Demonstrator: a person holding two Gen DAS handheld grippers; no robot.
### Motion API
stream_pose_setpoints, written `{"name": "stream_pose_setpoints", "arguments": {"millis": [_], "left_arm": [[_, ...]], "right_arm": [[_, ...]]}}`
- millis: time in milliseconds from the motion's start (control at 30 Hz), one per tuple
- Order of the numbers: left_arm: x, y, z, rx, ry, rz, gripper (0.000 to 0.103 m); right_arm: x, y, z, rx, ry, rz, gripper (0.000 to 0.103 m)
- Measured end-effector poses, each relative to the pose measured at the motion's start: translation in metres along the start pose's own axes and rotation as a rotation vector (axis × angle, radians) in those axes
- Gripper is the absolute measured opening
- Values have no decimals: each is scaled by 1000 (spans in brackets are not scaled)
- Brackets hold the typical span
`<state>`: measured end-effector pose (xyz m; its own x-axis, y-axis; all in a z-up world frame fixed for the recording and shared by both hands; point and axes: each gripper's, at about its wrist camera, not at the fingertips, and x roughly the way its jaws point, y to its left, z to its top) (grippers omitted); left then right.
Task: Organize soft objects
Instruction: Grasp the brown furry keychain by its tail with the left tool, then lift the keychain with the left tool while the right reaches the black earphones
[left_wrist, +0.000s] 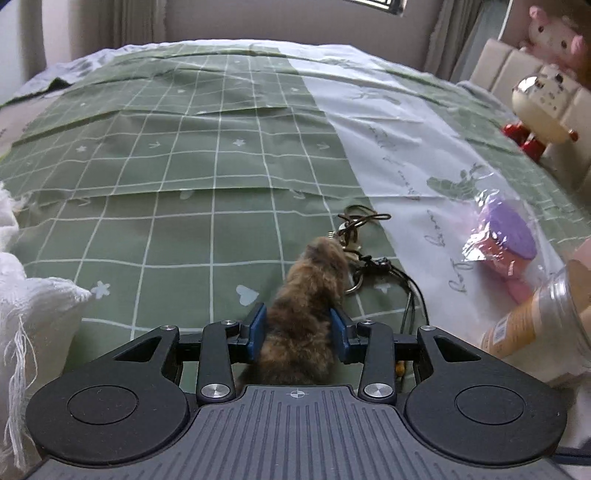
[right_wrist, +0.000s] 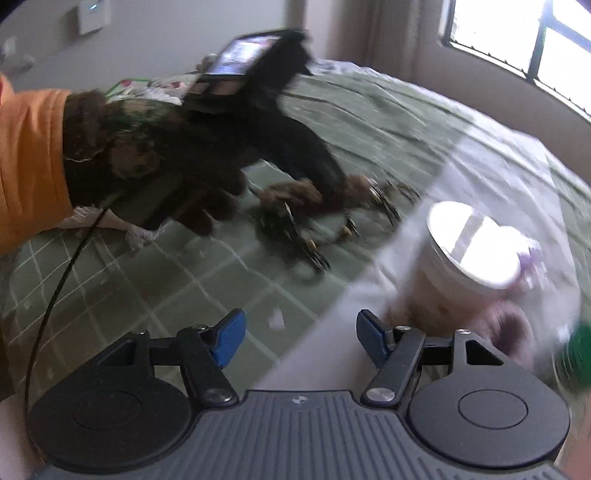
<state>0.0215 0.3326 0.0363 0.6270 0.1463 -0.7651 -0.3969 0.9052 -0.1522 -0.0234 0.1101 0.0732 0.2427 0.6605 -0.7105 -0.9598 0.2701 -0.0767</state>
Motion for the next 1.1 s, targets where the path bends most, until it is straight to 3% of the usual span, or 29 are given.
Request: {"name": "stream_pose_setpoints", "arguments": {"millis": [67,100,167,367,433,467,533,733,833,867,967,1000,1100], "left_arm": [[-9,10,-7,-18,-17,-26,25],[-15,16,-12,-30,-18,-32,25],[-30,27,-24,-36,-23,-18,23],[-70,56,-58,-107,-10,-18,21],[-78,61,-68,-131,-4,-35,21],[-81,61,-73,-140,-1,-42,21],[-83,60,-82,-143,6,-52,21],[-80,53,-97,-173,-3,-76,22],[-77,49,-99,-181,-11,-71,22],[-76,47,-98,-172,-10,-67,22],[-75,41,-98,-139,-7,-54,22],[-74,39,-98,-130,-9,-48,22],[-73,33,-101,-102,-22,-29,22]], "right_arm": [[14,5,8,-22,-21,-16,61],[22,8,11,-41,-24,-25,51],[39,16,15,-101,-19,-55,41],[82,30,26,-175,-16,-133,41],[85,28,28,-157,4,-106,29],[82,28,29,-151,16,-92,17],[68,24,28,-127,27,-47,10],[23,15,1,-58,86,64,10],[8,19,-13,-89,94,68,11],[3,20,-16,-93,90,57,17],[-11,20,-19,-79,53,47,52],[-14,19,-20,-75,37,46,57],[-12,19,-19,-62,35,58,57]]}}
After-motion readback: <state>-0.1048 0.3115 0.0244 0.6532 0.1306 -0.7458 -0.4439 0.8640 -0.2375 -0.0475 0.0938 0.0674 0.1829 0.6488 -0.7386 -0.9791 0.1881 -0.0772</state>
